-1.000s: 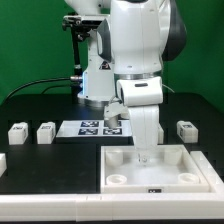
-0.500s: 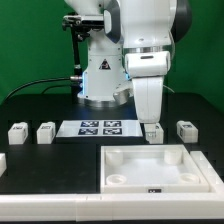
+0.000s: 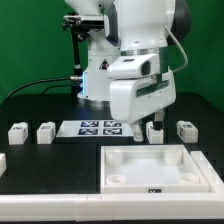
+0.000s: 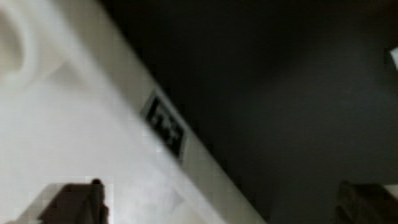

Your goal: Assemble one leg

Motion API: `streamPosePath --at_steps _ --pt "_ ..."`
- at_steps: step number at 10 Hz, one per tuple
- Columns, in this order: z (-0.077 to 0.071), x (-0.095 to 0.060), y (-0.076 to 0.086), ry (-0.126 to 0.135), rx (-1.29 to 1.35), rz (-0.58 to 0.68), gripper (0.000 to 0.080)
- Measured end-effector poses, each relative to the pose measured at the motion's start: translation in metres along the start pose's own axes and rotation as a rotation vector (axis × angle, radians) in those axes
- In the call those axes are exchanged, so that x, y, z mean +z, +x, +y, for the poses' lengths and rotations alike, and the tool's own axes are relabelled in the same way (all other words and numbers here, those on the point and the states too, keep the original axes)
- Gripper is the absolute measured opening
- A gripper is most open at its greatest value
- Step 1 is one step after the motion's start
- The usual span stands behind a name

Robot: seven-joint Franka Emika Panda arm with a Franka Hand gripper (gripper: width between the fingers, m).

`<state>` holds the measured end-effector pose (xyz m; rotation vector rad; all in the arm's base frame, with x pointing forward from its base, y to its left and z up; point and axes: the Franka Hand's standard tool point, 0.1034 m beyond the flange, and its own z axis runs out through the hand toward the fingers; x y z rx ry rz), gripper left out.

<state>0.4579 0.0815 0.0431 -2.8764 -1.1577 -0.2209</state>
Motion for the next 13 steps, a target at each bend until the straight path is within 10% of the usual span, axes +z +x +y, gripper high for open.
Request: streamPosePath --at_steps 5,8,10,13 --pt "-0.043 0.007 0.024 0.032 0.673 0.008 0.0649" --pt "-0.079 0.016 0.045 0.053 0.641 -0.001 0.0649" --pt "-0.072 0.016 0.040 0.067 0.632 -0.057 0.0649" --pt "-0.080 0.014 0.037 0.178 0.630 -0.356 0.0649"
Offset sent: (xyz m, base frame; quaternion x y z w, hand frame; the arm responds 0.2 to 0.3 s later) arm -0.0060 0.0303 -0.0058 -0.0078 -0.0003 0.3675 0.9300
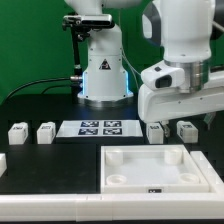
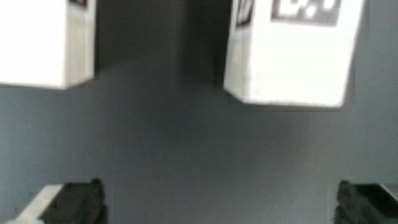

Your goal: Assemble one leg

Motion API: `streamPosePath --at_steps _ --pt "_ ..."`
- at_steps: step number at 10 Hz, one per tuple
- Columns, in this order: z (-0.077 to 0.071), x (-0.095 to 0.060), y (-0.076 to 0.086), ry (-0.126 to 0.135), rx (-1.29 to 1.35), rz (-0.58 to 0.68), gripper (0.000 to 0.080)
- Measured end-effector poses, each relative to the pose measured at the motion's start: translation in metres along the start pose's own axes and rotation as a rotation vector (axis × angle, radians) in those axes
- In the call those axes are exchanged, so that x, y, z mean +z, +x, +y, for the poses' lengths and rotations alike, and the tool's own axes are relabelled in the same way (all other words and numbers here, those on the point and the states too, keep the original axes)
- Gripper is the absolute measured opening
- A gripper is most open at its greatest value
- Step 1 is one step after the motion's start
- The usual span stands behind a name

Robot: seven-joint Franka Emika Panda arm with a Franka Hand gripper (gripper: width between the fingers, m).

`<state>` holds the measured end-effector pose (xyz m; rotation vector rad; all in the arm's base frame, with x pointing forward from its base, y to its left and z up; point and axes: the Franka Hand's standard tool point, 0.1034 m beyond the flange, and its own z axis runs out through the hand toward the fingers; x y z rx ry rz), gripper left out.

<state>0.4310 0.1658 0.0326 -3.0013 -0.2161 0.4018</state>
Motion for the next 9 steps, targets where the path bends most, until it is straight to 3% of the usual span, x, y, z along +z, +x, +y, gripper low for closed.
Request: streamPosePath --at_steps 2,3,4,6,9 --pt "-0.013 0.010 -0.008 0.003 0.090 -0.183 0.0649" --pt "-0.024 0.011 -0.014 -0.001 0.109 -0.346 0.0649" --pt "-0.031 0.012 -0.009 0.003 0.107 -0.428 0.0649" --pt "-0.026 0.021 -0.019 0.005 0.103 -0.650 0.0649" --pt "-0.015 0.038 -0.024 0.009 0.095 -0.689 0.0649"
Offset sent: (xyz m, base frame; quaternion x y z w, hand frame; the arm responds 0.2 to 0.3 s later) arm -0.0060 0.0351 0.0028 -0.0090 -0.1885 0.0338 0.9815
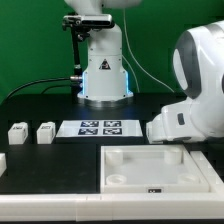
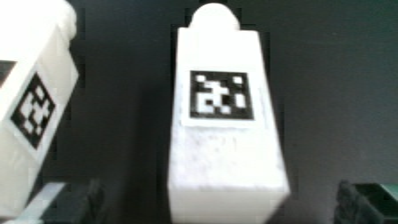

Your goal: Assemble one leg

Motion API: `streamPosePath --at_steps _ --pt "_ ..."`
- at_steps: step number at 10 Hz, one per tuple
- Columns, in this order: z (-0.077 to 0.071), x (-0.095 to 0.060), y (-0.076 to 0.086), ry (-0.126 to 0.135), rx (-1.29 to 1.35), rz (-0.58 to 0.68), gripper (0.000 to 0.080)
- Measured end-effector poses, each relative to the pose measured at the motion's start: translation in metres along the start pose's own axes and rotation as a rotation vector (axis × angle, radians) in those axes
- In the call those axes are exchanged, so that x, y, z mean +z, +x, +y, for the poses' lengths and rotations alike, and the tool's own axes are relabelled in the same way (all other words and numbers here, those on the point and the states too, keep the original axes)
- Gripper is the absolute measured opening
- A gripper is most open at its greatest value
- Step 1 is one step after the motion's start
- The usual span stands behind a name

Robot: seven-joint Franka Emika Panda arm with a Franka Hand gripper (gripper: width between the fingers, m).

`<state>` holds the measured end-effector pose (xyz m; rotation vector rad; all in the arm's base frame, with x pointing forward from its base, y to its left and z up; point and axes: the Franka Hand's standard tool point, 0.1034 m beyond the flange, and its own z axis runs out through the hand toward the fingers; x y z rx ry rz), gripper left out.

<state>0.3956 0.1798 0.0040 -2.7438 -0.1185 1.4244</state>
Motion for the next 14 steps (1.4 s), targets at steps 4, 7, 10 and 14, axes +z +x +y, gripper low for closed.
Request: streamPosePath --at_steps 4,7,10,14 --pt "-0.002 0.013 -0.006 -0.008 0.007 -0.012 0.0619" --pt "-0.001 0.013 -0.006 -0.006 0.007 -0.012 0.0288" --pt "0.001 0.012 -0.006 -0.004 0.009 -0.012 0.0290" --pt "0.004 -0.001 -0.016 0.005 0.004 -0.017 0.0290"
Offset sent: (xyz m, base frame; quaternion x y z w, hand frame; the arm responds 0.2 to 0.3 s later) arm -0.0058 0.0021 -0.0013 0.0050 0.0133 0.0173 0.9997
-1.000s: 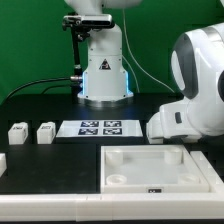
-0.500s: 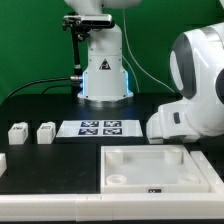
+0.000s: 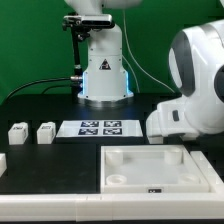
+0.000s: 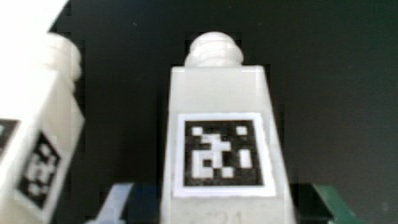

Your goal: Assemble one leg

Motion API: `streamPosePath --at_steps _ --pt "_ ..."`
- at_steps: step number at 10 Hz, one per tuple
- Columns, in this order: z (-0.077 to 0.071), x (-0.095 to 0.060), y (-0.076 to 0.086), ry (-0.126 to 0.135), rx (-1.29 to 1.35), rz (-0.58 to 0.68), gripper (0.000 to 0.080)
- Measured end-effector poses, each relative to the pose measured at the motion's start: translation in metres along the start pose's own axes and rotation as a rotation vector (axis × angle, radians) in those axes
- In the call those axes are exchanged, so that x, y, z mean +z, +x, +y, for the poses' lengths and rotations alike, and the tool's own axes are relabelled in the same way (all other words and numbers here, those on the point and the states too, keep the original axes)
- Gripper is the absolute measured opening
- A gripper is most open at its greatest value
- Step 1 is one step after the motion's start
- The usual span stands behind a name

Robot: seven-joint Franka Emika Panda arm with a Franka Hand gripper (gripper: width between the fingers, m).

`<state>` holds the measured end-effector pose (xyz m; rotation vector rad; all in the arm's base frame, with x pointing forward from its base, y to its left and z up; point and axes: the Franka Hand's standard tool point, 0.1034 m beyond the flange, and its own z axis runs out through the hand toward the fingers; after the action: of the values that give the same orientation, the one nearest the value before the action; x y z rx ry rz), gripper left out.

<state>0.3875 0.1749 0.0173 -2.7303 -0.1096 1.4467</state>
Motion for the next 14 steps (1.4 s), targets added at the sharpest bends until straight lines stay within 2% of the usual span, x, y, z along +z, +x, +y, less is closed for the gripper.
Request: streamPosePath --at_steps 3,4,6,7,8,10,12,13,14 --pt "0.009 -0.050 -0.045 0.016 0.002 -0.009 0.0291" --pt "0.009 -0.063 -0.045 0.019 0.001 0.025 0.0291" --pt "0.007 -0.057 -0.035 0.022 0.003 0.086 0.0291" --pt "0.006 -0.063 -0.028 0.028 0.005 0.180 0.0291" --pt "0.007 -0.065 -0.028 0.028 0.008 0.256 0.0291" --pt "0.009 -0.071 -0.023 0.029 -0.001 0.497 0.0291" --pt "0.034 -0.102 -0.022 0.006 -0.085 0.701 0.0291" --pt "0.043 -0.118 -0.020 0.005 -0.084 0.783 0.0291" --pt "0.047 -0.139 -0.016 -0.001 -0.088 0.918 0.0291"
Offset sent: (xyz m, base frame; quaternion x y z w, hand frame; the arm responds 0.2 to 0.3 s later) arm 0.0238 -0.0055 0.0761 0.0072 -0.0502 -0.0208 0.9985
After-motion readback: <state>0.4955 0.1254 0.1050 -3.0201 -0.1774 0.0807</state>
